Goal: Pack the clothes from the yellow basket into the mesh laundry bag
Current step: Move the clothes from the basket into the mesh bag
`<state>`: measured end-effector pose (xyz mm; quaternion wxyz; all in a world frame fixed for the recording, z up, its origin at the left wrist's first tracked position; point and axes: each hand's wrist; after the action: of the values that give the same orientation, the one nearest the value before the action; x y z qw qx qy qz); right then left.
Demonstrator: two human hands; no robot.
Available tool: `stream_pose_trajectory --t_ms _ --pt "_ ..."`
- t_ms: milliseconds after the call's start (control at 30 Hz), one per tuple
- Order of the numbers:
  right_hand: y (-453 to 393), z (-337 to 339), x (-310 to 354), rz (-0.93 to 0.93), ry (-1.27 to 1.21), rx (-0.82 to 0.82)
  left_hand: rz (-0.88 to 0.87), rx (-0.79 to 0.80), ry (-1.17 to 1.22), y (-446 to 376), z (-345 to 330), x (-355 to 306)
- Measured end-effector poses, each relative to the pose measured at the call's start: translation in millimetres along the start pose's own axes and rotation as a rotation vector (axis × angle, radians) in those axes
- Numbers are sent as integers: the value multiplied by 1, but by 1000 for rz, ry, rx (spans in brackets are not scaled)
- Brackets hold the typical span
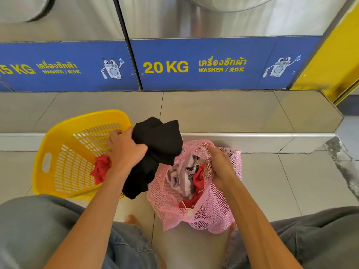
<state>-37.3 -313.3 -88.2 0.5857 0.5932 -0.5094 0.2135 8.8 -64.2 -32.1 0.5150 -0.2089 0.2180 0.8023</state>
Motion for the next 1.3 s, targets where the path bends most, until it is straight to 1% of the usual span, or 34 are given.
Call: stream_pose_trajectory --t_ms 67,100,133,167,267,333,400,467,533,567,600,667,733,833,900,967,1000,1067,1133,1200,1267,1300 --pt "1 1 1 -8 0 -1 96 137 116 -2 5 2" --pt "1 2 1 -12 -1 -1 104 201 168 -2 6 3" --pt "2 2 1 -13 -3 1 88 215 181 -3 6 4" --pt "2 2 1 -13 1 3 61 189 174 -4 7 5" --pt "3 1 1 -8 7 4 -27 -1 77 -5 18 4" --pt "3 0 1 -4 1 2 -57 -70 71 -3 25 -1" --pt "2 -1 1 -2 9 9 -83 -86 153 3 31 -12" --pt "2 -2 0 -1 13 24 -85 -59 291 12 34 -25" --pt "2 -2 0 3 8 32 -83 -14 398 18 31 -35" --pt "2 -1 0 4 11 33 -93 20 409 21 26 -38" --pt "4 -2 2 4 11 44 -119 64 381 25 19 -39" --pt "5 -4 5 3 -1 40 -164 169 230 33 -6 -35" --pt "6 -4 6 21 23 -1 -140 285 79 42 -40 -26" --pt "10 -5 4 57 133 6 -135 470 -89 55 -85 -10" --pt "12 -8 1 101 212 38 -198 527 -137 58 -105 -7" --pt "14 -14 -1 125 283 61 -227 545 -117 55 -116 -12" --pt "16 -18 -3 124 310 86 -195 568 -45 53 -119 -17" --pt "17 -21 -4 86 355 133 -13 616 235 49 -126 -31" --pt "14 -16 -2 6 351 191 287 623 539 45 -134 -47" --pt "10 -7 3 -74 300 217 528 599 734 40 -145 -57" --pt "5 2 8 -129 253 211 616 624 849 35 -159 -63" --pt "3 6 9 -147 234 211 621 647 884 33 -169 -65"
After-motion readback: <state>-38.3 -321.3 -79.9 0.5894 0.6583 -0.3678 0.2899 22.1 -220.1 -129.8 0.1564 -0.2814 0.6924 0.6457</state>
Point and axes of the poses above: each hand's wrist, its own y-axis away from the middle knuckle, its own z-axis out of the back of the hand, x = y × z, and after that the axes turned 5 degrees about z, right-handed
